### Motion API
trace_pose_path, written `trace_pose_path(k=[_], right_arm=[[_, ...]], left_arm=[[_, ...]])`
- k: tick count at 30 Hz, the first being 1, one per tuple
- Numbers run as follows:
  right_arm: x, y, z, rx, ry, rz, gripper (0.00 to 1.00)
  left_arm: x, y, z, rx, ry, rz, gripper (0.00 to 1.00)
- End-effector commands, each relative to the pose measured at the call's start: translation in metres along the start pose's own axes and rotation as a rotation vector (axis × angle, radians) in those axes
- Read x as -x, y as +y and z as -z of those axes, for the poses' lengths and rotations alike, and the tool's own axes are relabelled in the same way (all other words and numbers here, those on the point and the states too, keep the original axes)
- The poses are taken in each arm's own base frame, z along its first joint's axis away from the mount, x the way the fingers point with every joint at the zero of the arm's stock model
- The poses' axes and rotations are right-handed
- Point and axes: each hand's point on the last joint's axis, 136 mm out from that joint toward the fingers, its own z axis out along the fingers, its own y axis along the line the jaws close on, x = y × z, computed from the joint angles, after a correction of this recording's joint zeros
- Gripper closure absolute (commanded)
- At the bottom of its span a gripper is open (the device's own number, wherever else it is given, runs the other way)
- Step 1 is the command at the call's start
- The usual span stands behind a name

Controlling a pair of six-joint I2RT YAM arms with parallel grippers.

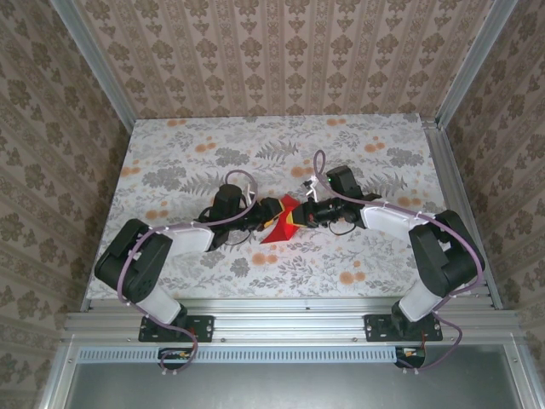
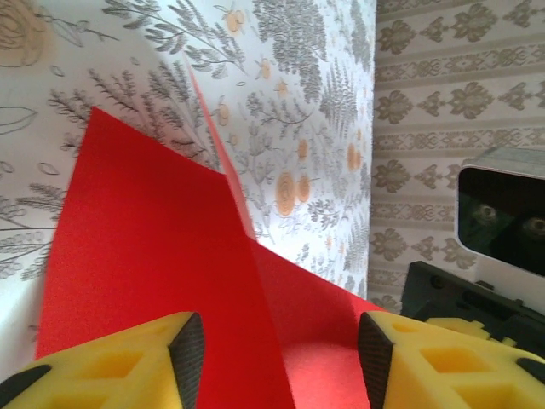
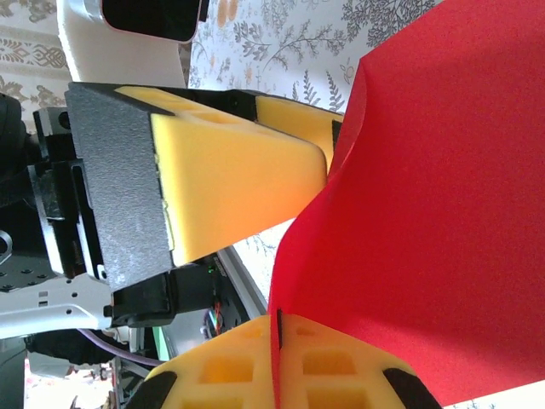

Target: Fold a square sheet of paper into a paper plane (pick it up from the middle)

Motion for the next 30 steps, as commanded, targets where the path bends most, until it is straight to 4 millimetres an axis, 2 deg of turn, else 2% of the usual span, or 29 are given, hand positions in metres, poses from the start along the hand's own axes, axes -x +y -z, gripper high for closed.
trace_pose_path(k=[1, 12, 27, 30], right_arm=[[0.001, 0.013, 0.008, 0.047, -0.013, 0.010, 0.98], [0.001, 0.009, 0.009, 0.049, -0.019, 0.002, 0.98], [0.001, 0.002, 0.014, 0.036, -0.032, -0.011, 0.97], [0.002, 0.001, 0.014, 0.036, -0.034, -0.015, 0.94]], left_arm=[[0.006, -0.028, -0.002, -0.094, 0.002, -0.012, 0.49], [0.002, -0.035, -0.004, -0.128, 0.032, 0.003, 0.61], [0.001, -0.027, -0.009, -0.096, 0.050, -0.001, 0.82], [0.002, -0.024, -0.008, -0.084, 0.044, -0.001, 0.85]])
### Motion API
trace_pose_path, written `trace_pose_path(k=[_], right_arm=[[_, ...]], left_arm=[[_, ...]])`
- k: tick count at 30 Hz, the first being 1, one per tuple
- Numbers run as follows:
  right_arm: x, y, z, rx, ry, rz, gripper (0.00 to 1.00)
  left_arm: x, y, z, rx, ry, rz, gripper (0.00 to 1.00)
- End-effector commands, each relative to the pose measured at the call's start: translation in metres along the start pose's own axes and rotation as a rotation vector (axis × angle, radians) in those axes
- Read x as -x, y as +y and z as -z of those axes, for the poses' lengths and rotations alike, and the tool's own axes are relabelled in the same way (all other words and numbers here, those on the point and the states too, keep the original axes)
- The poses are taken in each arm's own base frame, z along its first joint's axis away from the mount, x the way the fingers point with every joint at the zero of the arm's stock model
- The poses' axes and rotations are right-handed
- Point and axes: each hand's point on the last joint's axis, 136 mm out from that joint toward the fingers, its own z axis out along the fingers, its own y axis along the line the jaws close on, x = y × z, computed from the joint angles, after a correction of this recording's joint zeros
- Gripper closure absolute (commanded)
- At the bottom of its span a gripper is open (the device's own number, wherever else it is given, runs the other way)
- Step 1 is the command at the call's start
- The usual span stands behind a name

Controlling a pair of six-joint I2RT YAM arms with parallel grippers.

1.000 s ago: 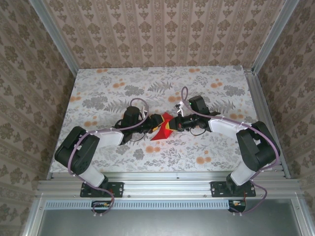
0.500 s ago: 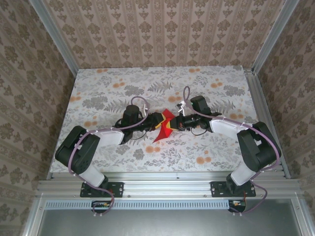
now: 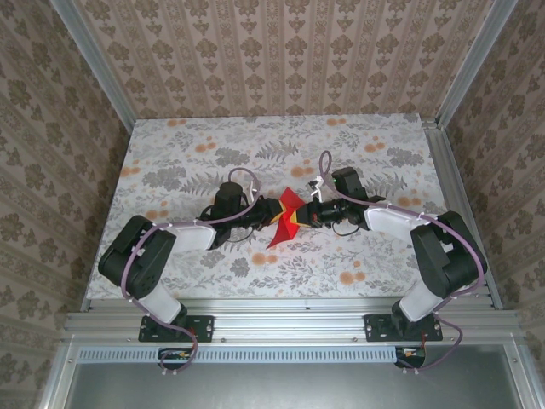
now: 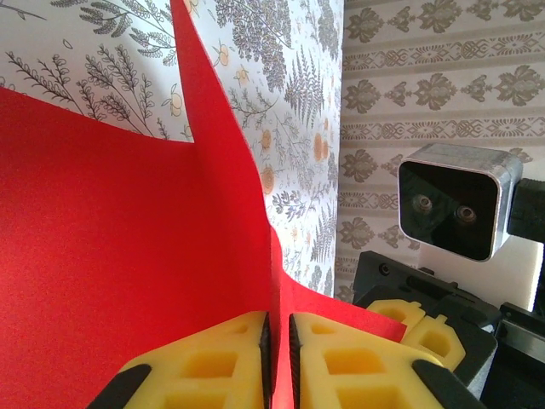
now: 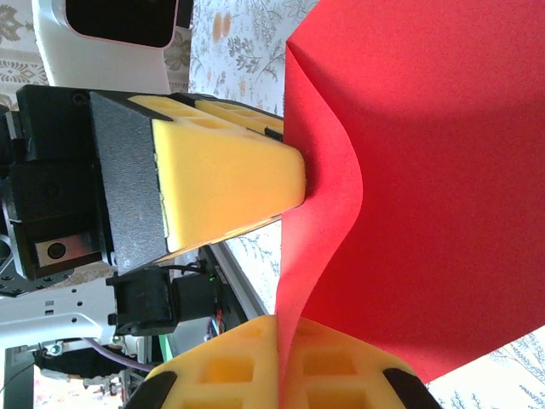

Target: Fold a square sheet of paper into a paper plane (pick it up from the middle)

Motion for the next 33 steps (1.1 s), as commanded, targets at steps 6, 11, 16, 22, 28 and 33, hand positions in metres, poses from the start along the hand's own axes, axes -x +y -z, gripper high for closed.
trace_pose_path(k=[6, 11, 16, 22, 28, 33], right_arm=[[-0.001, 0.009, 0.007, 0.031, -0.008, 0.011, 0.89], [-0.005, 0.006, 0.008, 0.021, -0.010, 0.003, 0.78], [-0.009, -0.001, 0.014, -0.009, -0.026, -0.017, 0.66], [-0.013, -0.010, 0.021, -0.033, -0.089, -0.089, 0.46], [-0.009, -0.011, 0.024, -0.010, -0.163, -0.196, 0.34], [-0.008, -0.008, 0.020, 0.041, -0.185, -0.284, 0.30]], left_arm=[[0.006, -0.011, -0.003, -0.023, -0.005, -0.029, 0.92], [0.008, -0.008, -0.003, -0.020, -0.011, -0.024, 0.93], [0.010, -0.007, -0.003, -0.023, -0.019, -0.013, 0.94], [0.014, -0.011, -0.003, -0.030, -0.036, -0.009, 0.94], [0.019, -0.017, -0.003, -0.048, -0.053, -0.003, 0.94], [0.021, -0.019, -0.003, -0.050, -0.059, -0.001, 0.94]])
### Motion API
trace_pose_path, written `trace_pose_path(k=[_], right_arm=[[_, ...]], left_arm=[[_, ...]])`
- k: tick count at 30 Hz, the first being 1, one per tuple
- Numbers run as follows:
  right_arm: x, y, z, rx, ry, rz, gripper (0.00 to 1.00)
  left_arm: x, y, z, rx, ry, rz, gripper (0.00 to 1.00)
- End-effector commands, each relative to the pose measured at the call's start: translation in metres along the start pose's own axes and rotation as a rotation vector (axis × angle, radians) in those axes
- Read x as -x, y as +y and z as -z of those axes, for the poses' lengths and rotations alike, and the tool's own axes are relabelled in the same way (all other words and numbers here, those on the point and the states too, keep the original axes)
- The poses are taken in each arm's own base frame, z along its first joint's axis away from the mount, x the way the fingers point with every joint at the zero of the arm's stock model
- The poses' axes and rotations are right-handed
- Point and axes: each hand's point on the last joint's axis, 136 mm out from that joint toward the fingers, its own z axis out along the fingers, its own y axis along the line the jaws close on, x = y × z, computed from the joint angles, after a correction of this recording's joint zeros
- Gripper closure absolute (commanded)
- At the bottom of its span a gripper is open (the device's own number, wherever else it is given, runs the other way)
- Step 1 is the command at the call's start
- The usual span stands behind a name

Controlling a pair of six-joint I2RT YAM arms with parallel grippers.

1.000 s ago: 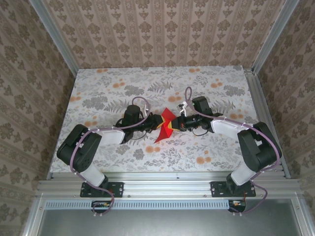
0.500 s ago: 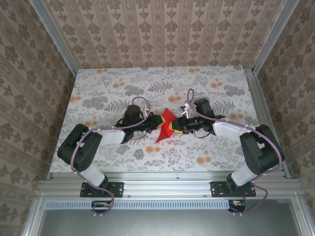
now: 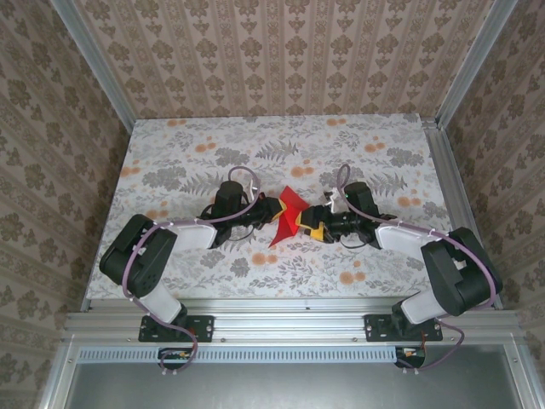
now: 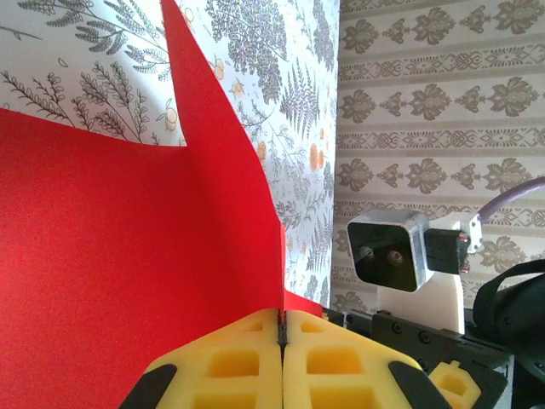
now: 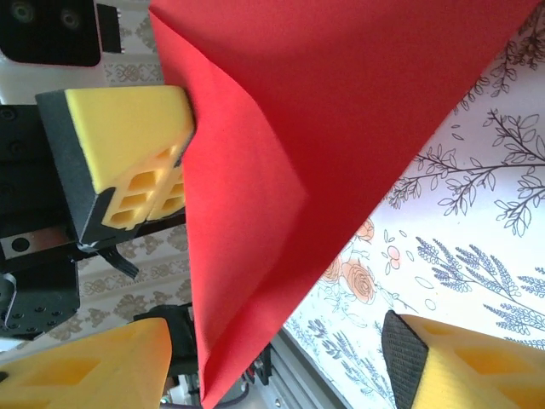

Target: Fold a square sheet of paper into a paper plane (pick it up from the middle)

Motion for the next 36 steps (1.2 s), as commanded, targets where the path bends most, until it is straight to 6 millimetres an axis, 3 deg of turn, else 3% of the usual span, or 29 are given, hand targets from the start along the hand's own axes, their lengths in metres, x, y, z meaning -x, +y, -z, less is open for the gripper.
trace_pose_path(k=[1, 13, 29, 36], right_arm=[[0.008, 0.018, 0.000, 0.067, -0.051, -0.055, 0.30], [0.005, 0.017, -0.024, 0.102, -0.055, -0.162, 0.35], [0.011, 0.018, -0.022, 0.132, -0.072, -0.190, 0.58], [0.010, 0.015, -0.021, 0.128, -0.072, -0.200, 0.62]], left_arm=[[0.014, -0.015, -0.003, -0.040, -0.036, -0.006, 0.94], [0.015, -0.013, -0.004, -0.034, -0.042, -0.008, 0.93], [0.008, 0.002, 0.005, 0.014, -0.049, -0.016, 0.90], [0.006, 0.012, 0.008, 0.031, -0.054, -0.004, 0.86]])
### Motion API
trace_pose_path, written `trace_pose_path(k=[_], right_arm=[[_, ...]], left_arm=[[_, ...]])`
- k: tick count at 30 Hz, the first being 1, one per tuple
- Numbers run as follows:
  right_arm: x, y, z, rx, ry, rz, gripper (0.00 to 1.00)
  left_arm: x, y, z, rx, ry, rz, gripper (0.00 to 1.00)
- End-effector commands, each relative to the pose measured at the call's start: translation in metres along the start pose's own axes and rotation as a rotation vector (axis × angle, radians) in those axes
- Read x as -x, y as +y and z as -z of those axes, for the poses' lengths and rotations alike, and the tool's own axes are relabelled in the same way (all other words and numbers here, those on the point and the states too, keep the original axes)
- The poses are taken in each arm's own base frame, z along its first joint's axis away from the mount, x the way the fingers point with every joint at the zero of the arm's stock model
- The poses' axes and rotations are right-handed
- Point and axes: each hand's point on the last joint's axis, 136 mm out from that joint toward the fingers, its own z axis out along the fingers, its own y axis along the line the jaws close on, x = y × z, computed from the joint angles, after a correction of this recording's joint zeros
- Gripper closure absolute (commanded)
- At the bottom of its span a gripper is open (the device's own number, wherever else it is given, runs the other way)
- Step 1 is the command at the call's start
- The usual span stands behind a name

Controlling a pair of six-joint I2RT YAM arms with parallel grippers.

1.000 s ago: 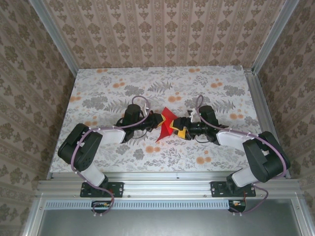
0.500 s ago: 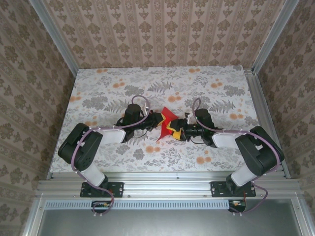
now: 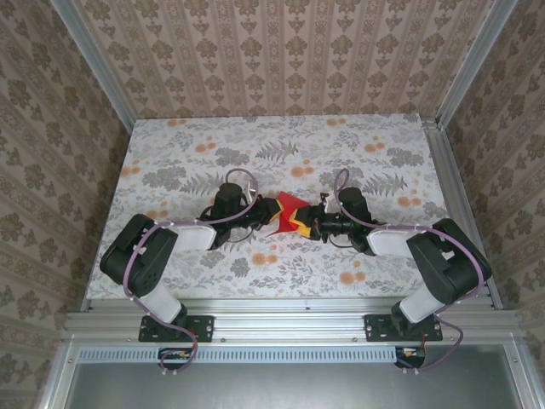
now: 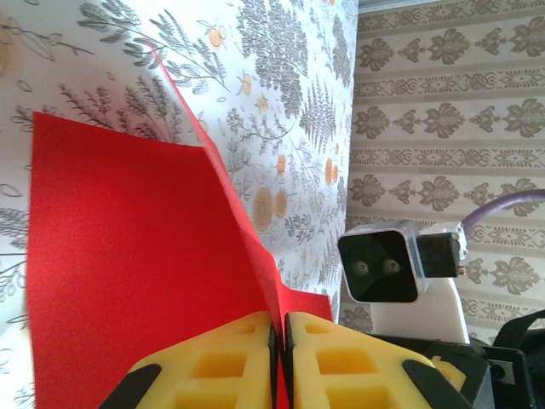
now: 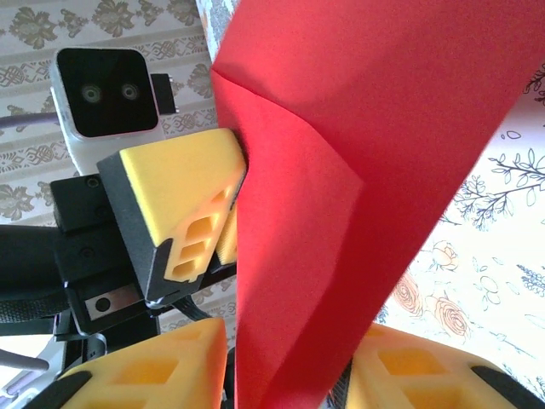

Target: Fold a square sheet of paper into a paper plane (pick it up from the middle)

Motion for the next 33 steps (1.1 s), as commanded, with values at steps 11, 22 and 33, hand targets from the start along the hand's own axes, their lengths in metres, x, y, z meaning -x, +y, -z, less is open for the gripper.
trace_pose_path(k=[11, 22, 33], right_arm=[[0.002, -0.002, 0.002, 0.001, -0.002, -0.006, 0.78], [0.003, 0.001, 0.028, -0.226, 0.015, 0.159, 0.94], [0.028, -0.012, 0.114, -0.918, 0.026, 0.533, 0.99]], left_arm=[[0.003, -0.003, 0.008, -0.007, -0.009, -0.034, 0.75], [0.013, -0.021, 0.031, 0.043, -0.009, -0.124, 0.50], [0.022, -0.050, 0.057, 0.039, 0.056, -0.221, 0.38]])
